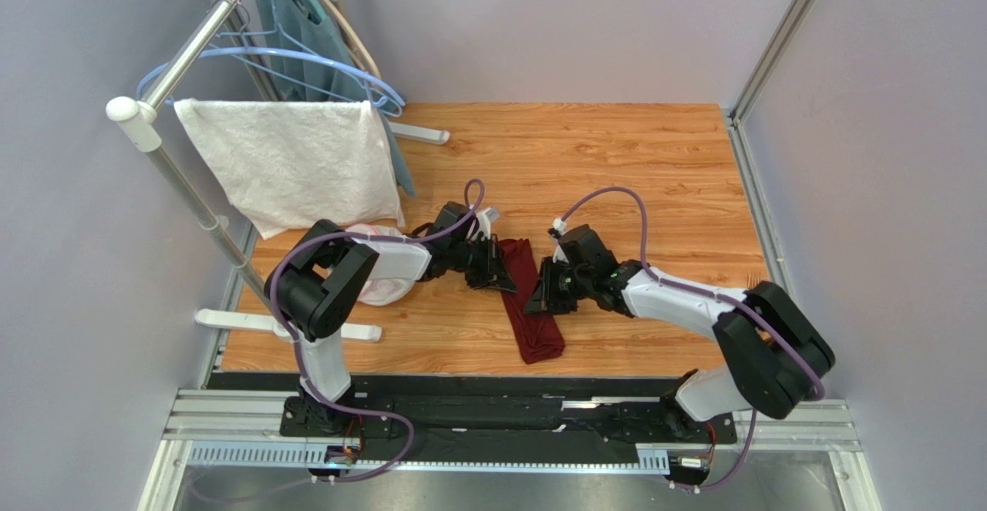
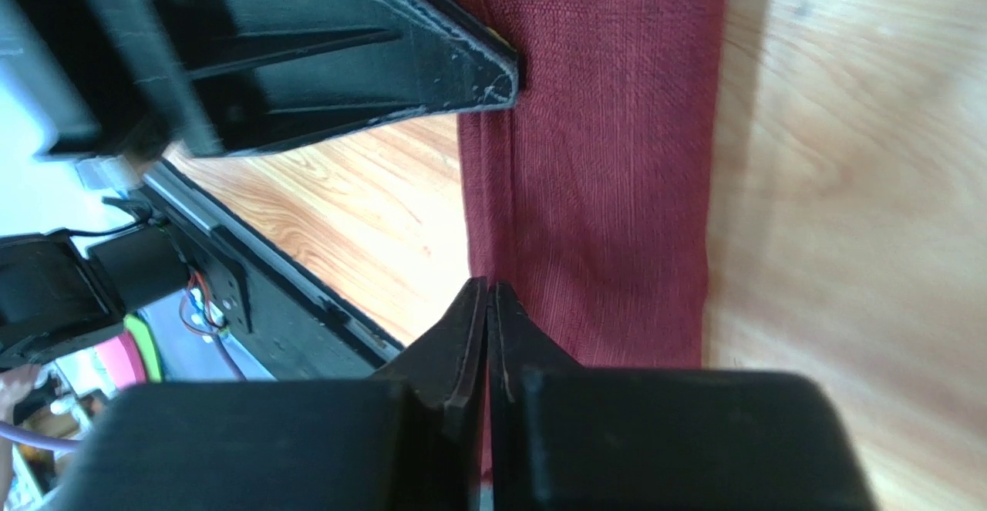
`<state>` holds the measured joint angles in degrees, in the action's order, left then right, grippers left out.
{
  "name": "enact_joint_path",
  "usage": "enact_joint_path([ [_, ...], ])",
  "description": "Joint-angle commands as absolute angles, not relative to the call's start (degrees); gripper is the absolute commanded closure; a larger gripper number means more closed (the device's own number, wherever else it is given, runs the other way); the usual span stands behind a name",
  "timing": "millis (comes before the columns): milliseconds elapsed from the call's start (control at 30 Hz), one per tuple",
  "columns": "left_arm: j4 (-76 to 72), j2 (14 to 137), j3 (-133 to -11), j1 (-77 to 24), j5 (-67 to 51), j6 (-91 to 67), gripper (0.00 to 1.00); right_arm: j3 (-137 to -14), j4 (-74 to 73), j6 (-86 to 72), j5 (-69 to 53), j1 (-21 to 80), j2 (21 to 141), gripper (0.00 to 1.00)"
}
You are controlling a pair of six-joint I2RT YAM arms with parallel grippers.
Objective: Fold the napkin into a case and place the utensils inside
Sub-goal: Smooth out the smaller rectangle-folded napkin at the center of the board.
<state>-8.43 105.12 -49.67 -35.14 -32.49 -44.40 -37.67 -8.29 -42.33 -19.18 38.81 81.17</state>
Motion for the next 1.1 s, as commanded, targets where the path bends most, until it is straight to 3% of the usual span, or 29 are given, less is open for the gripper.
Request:
enact_joint_path([
  [0,-10.28,104.86,-49.83,-34.72,-32.52,-43.24,1.00,-37.62,3.41,-44.55,-25.12,39.02,86.29,1.00],
  [267,-11.95,103.19,-49.65,-34.54,-33.92,-44.03,1.00,-32.97,11.59,-46.49,-27.95,41.57,92.11,1.00],
  [433,-10.64,101.43,-50.54,-34.54,-34.98,-44.21,1.00,-31.11,8.88,-44.04,-25.49,41.13,91.15,1.00],
  [767,-7.74,106.00,-51.33,-34.37,-30.86,-42.01,1.00,-29.10,1.22,-43.42,-25.75,41.31,77.35,0.91],
  [1067,-6.68,105.64,-51.68,-34.19,-29.53,-41.93,1.00,-23.47,15.99,-48.34,-26.19,49.92,87.27,0.94],
])
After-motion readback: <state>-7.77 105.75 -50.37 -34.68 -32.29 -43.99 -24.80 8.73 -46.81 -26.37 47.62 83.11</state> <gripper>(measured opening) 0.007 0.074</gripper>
